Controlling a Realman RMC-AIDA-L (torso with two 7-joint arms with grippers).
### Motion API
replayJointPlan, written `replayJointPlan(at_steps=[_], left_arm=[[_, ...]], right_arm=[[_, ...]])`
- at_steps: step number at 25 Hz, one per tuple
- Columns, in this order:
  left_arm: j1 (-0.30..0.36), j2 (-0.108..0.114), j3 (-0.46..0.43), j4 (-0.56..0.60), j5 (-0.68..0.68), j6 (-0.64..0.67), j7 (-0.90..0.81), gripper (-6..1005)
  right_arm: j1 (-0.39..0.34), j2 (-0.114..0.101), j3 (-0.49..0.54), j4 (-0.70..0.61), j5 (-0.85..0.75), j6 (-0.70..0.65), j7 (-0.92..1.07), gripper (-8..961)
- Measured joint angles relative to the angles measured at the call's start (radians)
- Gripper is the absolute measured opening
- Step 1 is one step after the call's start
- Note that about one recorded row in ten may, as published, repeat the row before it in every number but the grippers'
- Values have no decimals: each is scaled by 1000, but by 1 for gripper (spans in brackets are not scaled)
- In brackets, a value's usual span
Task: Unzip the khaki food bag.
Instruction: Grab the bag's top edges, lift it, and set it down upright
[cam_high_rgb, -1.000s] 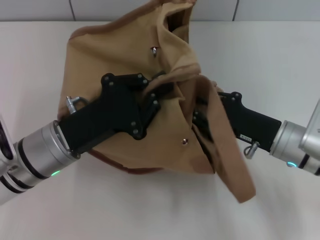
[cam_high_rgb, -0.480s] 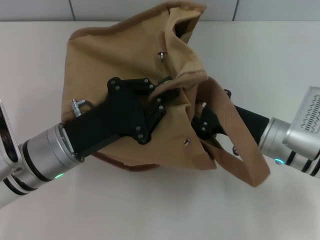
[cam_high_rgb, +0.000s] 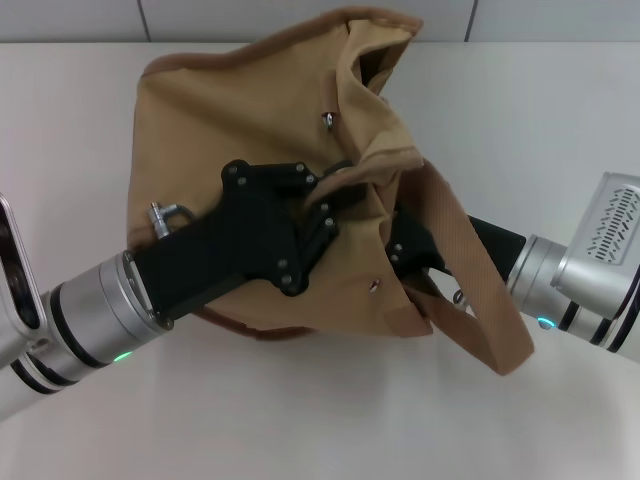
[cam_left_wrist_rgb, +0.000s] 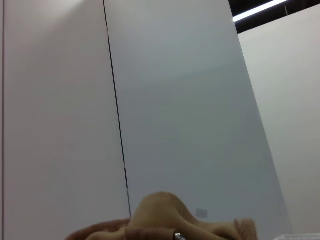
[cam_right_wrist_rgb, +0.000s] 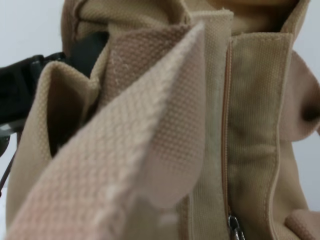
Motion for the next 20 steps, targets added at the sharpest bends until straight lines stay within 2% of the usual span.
replayJointPlan(at_steps=[10, 18, 20], left_arm=[[-2, 0, 9, -8, 1, -2, 0, 69], [-4, 0, 8, -8, 1, 0, 0, 69], [-4, 0, 7, -8, 1, 1, 0, 69]], right_arm=[[-17, 0, 61, -1, 2, 1, -1, 114], [-22, 0, 65, 2, 3, 0, -28, 108], [-23, 0, 65, 2, 3, 0, -32, 82]])
